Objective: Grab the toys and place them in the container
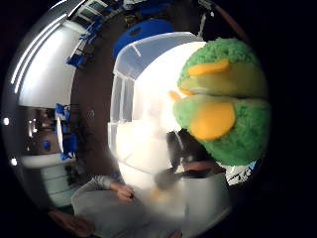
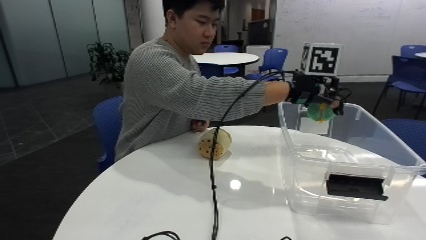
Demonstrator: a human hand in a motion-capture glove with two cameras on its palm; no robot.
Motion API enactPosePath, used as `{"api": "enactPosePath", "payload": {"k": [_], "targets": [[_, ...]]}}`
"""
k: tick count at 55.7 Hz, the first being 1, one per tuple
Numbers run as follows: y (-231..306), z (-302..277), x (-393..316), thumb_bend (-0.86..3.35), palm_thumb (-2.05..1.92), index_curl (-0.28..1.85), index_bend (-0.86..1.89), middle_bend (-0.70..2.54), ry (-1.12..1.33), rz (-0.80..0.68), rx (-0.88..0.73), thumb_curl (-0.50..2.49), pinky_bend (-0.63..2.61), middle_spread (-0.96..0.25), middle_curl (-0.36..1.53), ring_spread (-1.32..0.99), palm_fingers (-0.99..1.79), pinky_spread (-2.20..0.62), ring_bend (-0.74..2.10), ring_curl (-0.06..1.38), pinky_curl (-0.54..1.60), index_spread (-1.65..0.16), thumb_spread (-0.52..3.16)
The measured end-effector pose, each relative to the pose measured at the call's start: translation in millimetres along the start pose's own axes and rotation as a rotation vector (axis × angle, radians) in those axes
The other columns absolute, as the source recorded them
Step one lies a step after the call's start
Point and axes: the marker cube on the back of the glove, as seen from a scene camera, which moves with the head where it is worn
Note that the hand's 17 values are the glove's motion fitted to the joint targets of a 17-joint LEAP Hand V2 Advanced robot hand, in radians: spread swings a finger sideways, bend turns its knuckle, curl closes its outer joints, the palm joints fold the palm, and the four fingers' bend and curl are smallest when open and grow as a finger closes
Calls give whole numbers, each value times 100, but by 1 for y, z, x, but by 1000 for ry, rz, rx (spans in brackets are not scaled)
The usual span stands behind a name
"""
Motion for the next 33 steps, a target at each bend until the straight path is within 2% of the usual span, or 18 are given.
{"api": "enactPosePath", "payload": {"k": [5, 6, 11, 18, 33], "targets": [[3, 19, 0, -3, 30, 36, 13, 60, -36, -10, -111, 33, 86, -29, 54, -48, 23, -20, 108, 42, 38, -37, 135], [4, 22, 1, -4, 27, 34, 6, 53, -39, -17, -124, 32, 93, -28, 51, -47, 7, -18, 105, 42, 40, -37, 133], [7, 31, 3, -4, 19, 30, 6, 37, -56, -10, -138, 30, 107, -26, 46, -40, -14, -12, 96, 39, 42, -35, 128], [10, 35, -4, -3, 15, 24, 6, 30, -85, 14, -138, 29, 110, -24, 43, -35, -14, -7, 91, 35, 42, -33, 125], [58, 19, -10, -1, 12, 17, 7, 26, -113, -70, -63, 29, 109, -22, 42, -31, -13, -3, 88, 34, 40, -32, 123]]}}
